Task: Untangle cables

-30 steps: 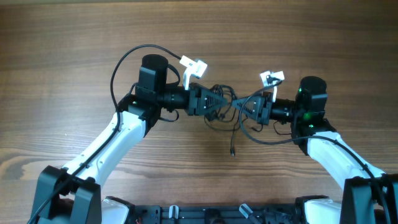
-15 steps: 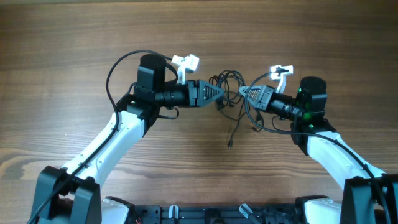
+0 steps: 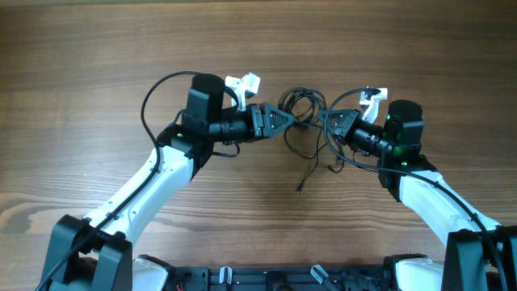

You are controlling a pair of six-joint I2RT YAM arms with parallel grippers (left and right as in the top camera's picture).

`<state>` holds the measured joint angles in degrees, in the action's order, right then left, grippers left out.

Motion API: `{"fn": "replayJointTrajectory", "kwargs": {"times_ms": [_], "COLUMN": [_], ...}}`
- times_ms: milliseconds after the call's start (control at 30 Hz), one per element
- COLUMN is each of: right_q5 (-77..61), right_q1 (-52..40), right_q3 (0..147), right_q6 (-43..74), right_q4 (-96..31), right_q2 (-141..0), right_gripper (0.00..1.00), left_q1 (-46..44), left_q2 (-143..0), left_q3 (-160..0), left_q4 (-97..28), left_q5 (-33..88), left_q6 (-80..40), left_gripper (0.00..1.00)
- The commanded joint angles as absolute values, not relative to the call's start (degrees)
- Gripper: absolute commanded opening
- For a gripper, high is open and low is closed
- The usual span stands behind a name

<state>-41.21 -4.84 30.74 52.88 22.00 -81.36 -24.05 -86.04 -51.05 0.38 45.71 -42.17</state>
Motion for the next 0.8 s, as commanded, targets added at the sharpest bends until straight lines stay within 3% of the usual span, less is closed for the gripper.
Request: {"fn": "replayJointTrajectory", "kwargs": {"times_ms": [0, 33, 67, 100, 200, 267, 533, 767], "right_q5": [-40.53, -40.51, -40.07, -39.9, -39.86, -39.57, -36.18, -24.27], "right_q1": [-4.97, -4.97, -4.97, -4.97, -4.97, -4.93, 0.62, 8.49], "right_q3": [31.0, 31.0, 31.0, 31.0, 31.0, 31.0, 31.03, 31.07], "right_q6": [54.11, 54.15, 54.13, 54.11, 54.06, 53.95, 49.76, 54.28], "right_q4": [22.2, 22.2, 22.2, 22.2, 22.22, 22.26, 25.02, 7.86], "right_q2": [-81.14, -81.14, -81.14, -81.14, -81.14, -81.14, -80.09, -75.48], "right_gripper": [0.04, 0.13, 0.55, 0.64, 0.73, 0.96, 1.0, 1.0], "left_q1": [-26.35, -26.94, -27.99, -28.42, -29.95, -30.7, -30.92, -30.92], "left_q2": [-85.93, -85.93, -85.93, -85.95, -85.93, -85.93, -85.93, -85.95], "left_q3": [-51.37, -51.37, -51.37, -51.37, -51.37, -51.37, -51.37, -51.37], "left_q4": [0.19, 0.19, 0.16, 0.16, 0.16, 0.08, -1.34, -1.34], "left_q5": [40.8, 40.29, 39.4, 38.98, 37.32, 36.03, 33.87, 30.04], "left_q6": [-42.5, -42.5, -42.5, -42.5, -42.52, -42.57, -46.98, -47.03], "left_gripper": [0.55, 0.56, 0.58, 0.58, 0.59, 0.59, 0.62, 0.7]}}
